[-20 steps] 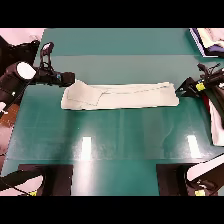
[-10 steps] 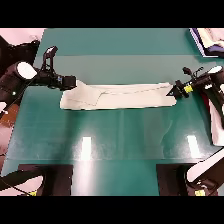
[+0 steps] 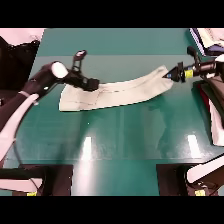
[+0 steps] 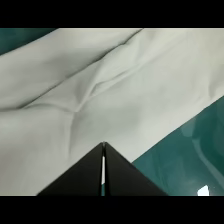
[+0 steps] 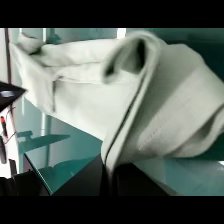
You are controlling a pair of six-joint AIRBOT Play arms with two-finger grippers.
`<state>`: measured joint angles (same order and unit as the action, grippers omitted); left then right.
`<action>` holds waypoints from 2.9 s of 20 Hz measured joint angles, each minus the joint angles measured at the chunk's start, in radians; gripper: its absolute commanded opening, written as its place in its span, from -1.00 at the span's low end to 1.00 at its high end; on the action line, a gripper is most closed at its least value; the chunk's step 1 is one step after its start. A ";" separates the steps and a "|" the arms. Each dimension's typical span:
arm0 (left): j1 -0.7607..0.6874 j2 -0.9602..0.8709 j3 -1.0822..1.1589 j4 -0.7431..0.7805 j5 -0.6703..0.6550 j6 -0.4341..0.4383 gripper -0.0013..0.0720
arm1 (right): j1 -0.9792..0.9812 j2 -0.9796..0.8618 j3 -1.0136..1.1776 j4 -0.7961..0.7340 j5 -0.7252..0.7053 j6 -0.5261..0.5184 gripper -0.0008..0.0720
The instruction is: Fold the shirts.
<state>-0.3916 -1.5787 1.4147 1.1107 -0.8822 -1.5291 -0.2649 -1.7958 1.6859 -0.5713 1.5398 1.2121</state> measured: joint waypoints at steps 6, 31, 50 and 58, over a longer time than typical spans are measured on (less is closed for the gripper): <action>-0.081 -0.254 0.246 -0.009 -0.041 -0.023 -0.88 | 0.168 0.089 0.206 0.042 0.008 0.050 -0.94; 0.182 0.118 0.601 0.571 -0.534 -0.014 -0.87 | 0.669 0.044 0.356 0.047 -0.267 0.058 -0.93; 0.304 0.360 0.588 0.581 -0.670 -0.010 -0.87 | 0.848 -0.153 0.336 -0.027 -0.507 -0.130 0.10; 0.304 0.325 0.584 0.510 -0.657 -0.009 -0.87 | 0.492 -0.040 0.085 -0.103 -0.317 -0.068 1.00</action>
<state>-0.0875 -1.2541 1.9987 1.6211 -1.5391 -1.5379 0.2276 -1.8355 1.7706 -0.6746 1.2232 1.1446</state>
